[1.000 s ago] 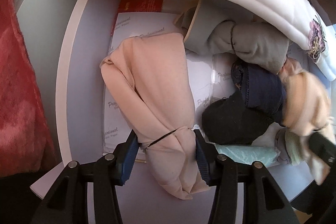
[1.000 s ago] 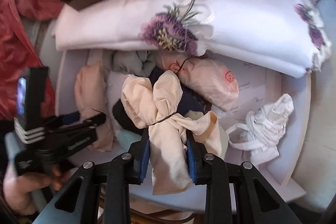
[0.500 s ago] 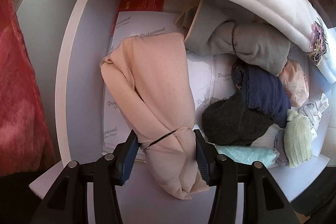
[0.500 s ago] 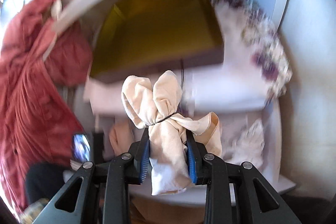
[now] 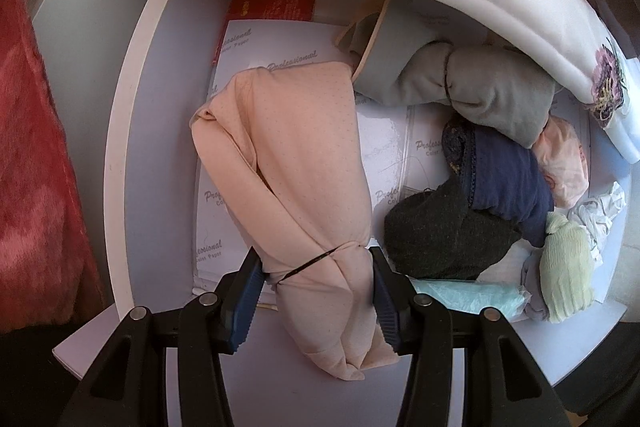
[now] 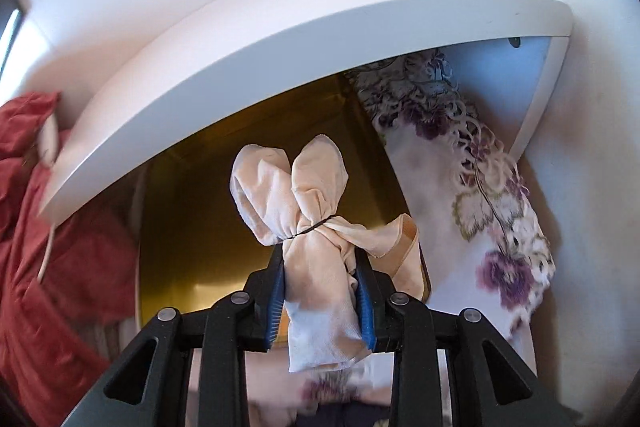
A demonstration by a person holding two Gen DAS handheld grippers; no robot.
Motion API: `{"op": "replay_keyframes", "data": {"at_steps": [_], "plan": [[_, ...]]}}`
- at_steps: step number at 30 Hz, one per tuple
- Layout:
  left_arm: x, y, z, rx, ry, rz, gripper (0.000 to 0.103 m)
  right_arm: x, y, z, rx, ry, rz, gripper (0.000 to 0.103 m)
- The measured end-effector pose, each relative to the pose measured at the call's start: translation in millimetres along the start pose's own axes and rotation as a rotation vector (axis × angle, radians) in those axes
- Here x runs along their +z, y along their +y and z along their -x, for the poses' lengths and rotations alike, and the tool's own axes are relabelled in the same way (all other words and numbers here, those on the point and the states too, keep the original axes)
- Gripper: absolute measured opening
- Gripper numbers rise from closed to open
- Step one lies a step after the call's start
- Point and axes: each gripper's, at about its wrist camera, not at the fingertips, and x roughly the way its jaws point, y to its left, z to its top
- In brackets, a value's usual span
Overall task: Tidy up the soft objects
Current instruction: 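Carry the beige bundle with the right tool into the gold tray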
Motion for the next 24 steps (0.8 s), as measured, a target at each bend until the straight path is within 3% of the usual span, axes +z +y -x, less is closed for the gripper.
{"op": "replay_keyframes", "data": {"at_steps": [9,15,22,24], "plan": [[1.7,0.6,-3.2,-0.002,0.002,0.010,0.051,9.5,-0.9,-52.1,-0.106,0.012,0.052,0.033],[1.6,-2.7,-3.5,0.005,0.002,0.009,0.052,0.9,-1.3,-65.7,-0.139,0.040,0.098,0.038],[0.7,-3.7,-3.6,0.006,0.000,0.006,0.052,-5.9,-7.7,-65.7,-0.124,0.052,0.111,0.057],[0.8,-3.3,-3.6,0.003,0.000,0.008,0.052,-6.2,-5.7,-58.5,-0.122,0.041,0.123,0.059]]}}
